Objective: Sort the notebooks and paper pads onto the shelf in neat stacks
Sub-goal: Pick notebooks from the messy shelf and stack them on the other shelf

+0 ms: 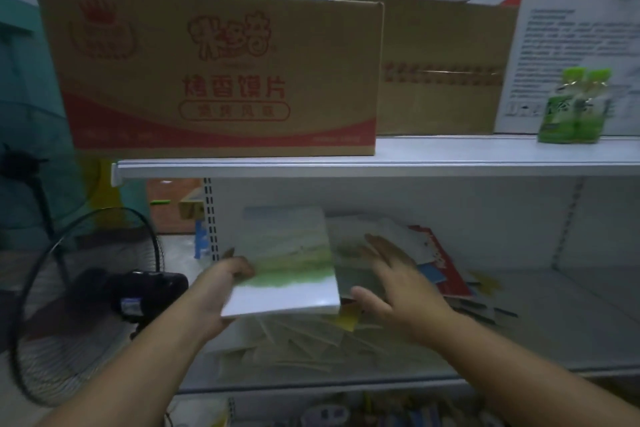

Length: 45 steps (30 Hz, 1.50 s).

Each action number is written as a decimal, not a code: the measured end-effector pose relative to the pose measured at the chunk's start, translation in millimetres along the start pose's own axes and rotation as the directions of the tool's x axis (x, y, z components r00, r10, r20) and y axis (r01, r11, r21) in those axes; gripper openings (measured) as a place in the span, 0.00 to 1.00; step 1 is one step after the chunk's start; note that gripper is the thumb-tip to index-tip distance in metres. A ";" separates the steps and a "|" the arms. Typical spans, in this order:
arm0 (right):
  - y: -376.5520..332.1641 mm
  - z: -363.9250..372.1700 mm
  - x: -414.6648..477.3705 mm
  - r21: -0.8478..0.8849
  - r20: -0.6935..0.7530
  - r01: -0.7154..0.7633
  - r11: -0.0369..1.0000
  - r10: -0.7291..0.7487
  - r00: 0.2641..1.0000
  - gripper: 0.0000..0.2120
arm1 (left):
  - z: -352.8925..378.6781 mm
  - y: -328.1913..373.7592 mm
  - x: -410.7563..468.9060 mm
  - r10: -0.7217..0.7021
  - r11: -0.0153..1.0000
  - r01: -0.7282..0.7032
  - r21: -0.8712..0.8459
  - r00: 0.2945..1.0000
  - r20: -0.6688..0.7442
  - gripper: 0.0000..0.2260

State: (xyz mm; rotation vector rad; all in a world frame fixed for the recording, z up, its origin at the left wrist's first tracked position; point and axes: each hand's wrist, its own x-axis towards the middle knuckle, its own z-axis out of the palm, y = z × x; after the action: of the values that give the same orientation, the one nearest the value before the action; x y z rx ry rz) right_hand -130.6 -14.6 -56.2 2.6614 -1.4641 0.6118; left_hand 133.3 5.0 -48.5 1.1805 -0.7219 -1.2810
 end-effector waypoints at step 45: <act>4.3 4.7 39.4 -0.238 0.001 -0.108 0.965 0.112 0.994 0.15 | -41.4 -4.9 -12.8 -0.028 0.999 0.028 -0.021 0.999 0.026 0.12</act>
State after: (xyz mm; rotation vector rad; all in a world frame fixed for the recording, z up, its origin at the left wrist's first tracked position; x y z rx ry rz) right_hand -113.9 -49.7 -47.0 2.4222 -1.5862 0.3942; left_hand 167.3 28.4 -62.8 1.1620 -0.7111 -1.3262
